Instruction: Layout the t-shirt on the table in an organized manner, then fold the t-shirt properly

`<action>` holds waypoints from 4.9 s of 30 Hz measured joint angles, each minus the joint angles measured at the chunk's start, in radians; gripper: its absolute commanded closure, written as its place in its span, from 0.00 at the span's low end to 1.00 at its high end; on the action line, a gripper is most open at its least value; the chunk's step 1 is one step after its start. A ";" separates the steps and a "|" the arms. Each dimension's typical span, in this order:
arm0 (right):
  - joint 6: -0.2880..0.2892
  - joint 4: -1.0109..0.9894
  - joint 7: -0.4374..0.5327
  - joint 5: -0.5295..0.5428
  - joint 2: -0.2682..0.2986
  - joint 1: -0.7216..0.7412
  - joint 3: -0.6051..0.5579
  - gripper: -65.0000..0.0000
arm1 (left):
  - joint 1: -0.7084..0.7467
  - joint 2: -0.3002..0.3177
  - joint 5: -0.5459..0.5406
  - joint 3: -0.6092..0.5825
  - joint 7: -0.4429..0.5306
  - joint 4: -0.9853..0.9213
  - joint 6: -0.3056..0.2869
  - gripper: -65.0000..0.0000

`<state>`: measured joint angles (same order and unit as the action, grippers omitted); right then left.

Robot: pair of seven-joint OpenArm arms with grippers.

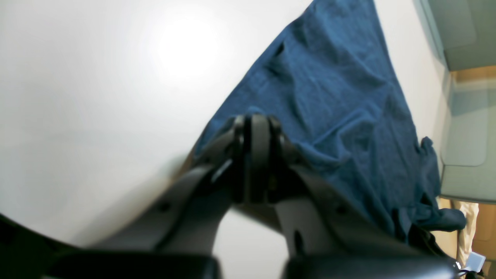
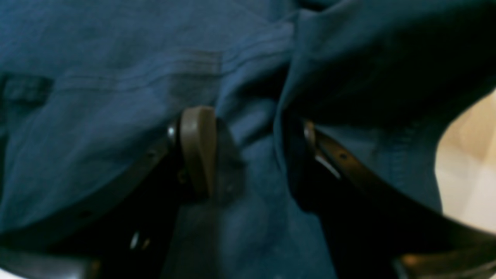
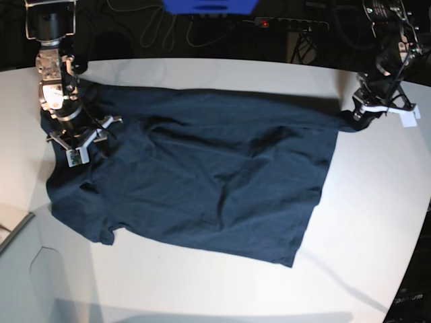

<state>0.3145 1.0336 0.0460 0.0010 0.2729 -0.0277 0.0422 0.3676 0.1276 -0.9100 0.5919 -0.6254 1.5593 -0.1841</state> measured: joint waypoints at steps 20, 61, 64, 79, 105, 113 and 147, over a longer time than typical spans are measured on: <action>0.003 0.242 -0.034 -0.011 0.030 -0.154 0.244 0.56 | -0.010 -0.001 0.000 0.000 -0.003 -0.002 0.000 1.00; 0.101 0.274 -0.026 -0.011 0.013 -0.279 0.207 1.00 | -0.002 -0.026 0.000 0.001 -0.006 -0.003 0.000 1.00; 0.103 0.350 -0.029 -0.014 -0.005 -0.317 0.246 1.00 | 0.000 -0.021 0.001 0.002 -0.003 -0.003 0.000 1.00; 0.111 0.367 -0.129 -0.013 -0.089 -0.252 0.356 0.51 | 0.000 -0.023 0.000 0.001 -0.002 -0.003 0.000 1.00; 0.111 0.299 -0.193 -0.012 0.005 -0.219 0.204 0.44 | 0.006 -0.023 0.000 0.001 0.000 -0.003 0.000 1.00; 0.111 0.299 -0.192 -0.012 0.007 -0.217 0.203 0.47 | 0.006 -0.023 0.000 0.001 0.000 -0.003 0.000 1.00; 0.111 0.510 -0.244 -0.007 -0.014 -0.351 0.203 0.98 | 0.006 -0.022 0.000 0.001 0.000 -0.003 0.000 1.00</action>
<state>0.4259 1.5436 -0.1982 -0.0059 0.2588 -0.3790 0.2447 0.3740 0.1055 -0.9100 0.5930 -0.6250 1.5566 -0.1837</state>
